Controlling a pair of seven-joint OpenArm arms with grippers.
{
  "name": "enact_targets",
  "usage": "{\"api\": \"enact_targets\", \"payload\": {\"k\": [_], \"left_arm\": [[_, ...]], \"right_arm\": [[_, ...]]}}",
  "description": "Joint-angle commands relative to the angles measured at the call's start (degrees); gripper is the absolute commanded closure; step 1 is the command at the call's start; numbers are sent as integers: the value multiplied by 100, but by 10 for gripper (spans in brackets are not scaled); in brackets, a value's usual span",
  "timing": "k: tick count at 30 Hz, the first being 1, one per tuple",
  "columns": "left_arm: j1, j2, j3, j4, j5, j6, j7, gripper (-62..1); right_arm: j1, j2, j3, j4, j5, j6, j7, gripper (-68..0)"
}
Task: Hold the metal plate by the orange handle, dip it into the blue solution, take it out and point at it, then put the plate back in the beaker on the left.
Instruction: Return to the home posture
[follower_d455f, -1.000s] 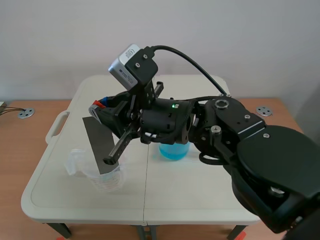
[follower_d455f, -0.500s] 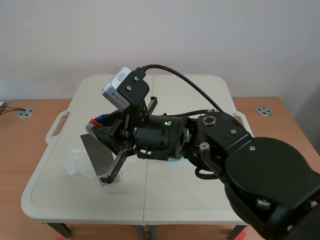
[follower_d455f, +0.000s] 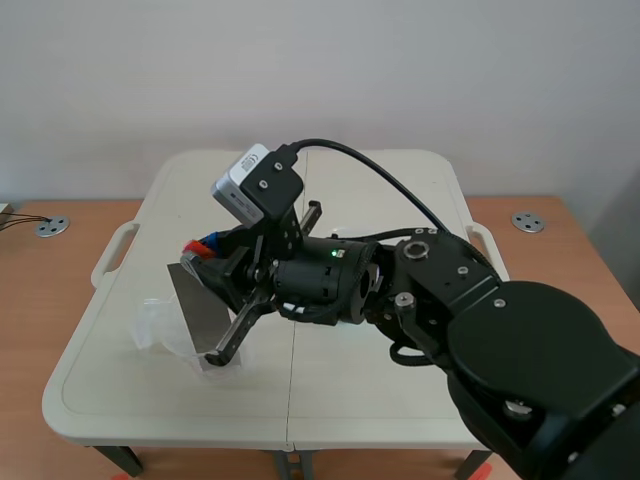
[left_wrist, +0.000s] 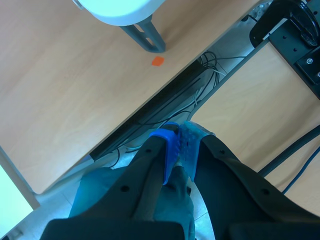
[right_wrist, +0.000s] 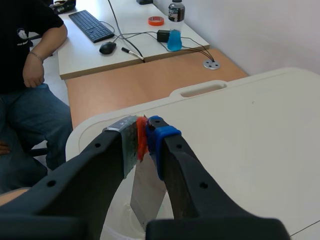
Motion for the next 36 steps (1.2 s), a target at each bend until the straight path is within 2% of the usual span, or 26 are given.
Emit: {"api": "enact_targets", "payload": {"k": [1, 7, 8, 9, 10, 11, 14, 15, 20, 26, 31, 36], "left_arm": [[2, 17, 0, 13, -35, -9, -55, -15], [2, 15, 0, 13, -35, -9, -55, -15], [2, 15, 0, 13, -35, -9, -55, -24], [2, 15, 0, 13, -35, -9, -55, -62], [2, 15, 0, 13, -35, -9, -52, -130], [2, 15, 0, 13, -35, -9, -52, -224], [0, 15, 0, 13, -35, -9, -57, -564], [0, 15, 0, 13, -35, -7, -57, -623], [-2, 15, 0, 13, -35, -4, -55, -623], [-15, 15, 0, 13, -39, -7, -59, -623], [-260, 15, 0, 15, -83, -2, -188, -623], [-835, 13, 0, 59, -280, -4, -494, -623]], "right_arm": [[129, -15, 37, 4, 20, 13, 72, -136], [129, -15, 52, 4, 24, 13, 72, -337], [129, -15, 52, 4, 26, 13, 105, -371], [129, -15, 52, 4, 28, 13, 153, -401], [129, -15, 52, 4, 28, 13, 197, -427], [131, -17, 52, 4, 28, 13, 243, -456], [131, -17, 55, 4, 48, 15, 332, -533], [131, -15, 61, 4, 101, 15, 328, -551], [129, -15, 348, 17, 343, 22, 315, -664], [114, 35, 802, 195, 417, 103, -162, -665], [111, 249, 1252, 474, 903, 111, -424, -665], [-140, 470, 1836, 988, 1049, 389, -811, -664]]}}
